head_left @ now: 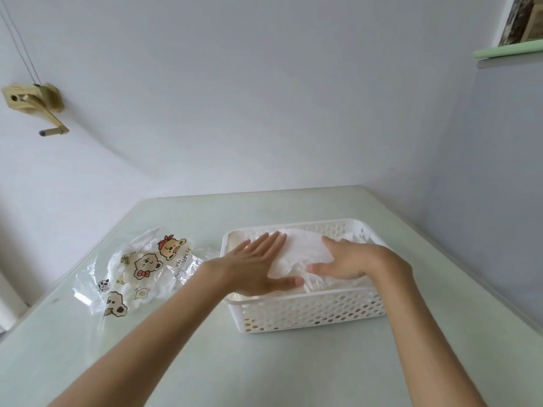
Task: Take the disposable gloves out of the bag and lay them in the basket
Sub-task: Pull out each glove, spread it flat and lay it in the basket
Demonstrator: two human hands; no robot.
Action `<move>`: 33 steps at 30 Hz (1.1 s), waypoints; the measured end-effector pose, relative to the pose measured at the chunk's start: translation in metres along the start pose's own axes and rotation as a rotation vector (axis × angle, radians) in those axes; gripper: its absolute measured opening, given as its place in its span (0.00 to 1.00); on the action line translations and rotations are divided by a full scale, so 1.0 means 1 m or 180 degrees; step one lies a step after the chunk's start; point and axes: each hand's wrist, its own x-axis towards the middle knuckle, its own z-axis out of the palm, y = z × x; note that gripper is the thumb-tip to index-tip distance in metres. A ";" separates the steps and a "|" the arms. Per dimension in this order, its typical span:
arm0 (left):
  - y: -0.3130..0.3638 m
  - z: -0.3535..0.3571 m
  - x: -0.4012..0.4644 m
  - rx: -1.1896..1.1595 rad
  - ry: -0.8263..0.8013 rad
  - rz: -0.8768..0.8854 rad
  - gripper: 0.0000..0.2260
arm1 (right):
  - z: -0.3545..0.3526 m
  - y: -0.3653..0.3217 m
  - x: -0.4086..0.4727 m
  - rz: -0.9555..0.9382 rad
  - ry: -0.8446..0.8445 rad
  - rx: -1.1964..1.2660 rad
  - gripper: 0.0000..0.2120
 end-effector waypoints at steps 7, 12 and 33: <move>0.001 0.012 0.015 0.0035 -0.0622 -0.0221 0.43 | 0.013 0.011 0.017 0.0315 -0.0269 -0.0142 0.50; 0.002 -0.014 0.005 -0.0638 -0.0306 -0.0225 0.39 | -0.001 0.015 0.002 -0.0092 0.0463 0.0609 0.40; -0.105 0.021 -0.113 -0.0386 0.0413 -0.1740 0.31 | 0.033 -0.139 -0.056 -0.1652 0.1300 0.0663 0.11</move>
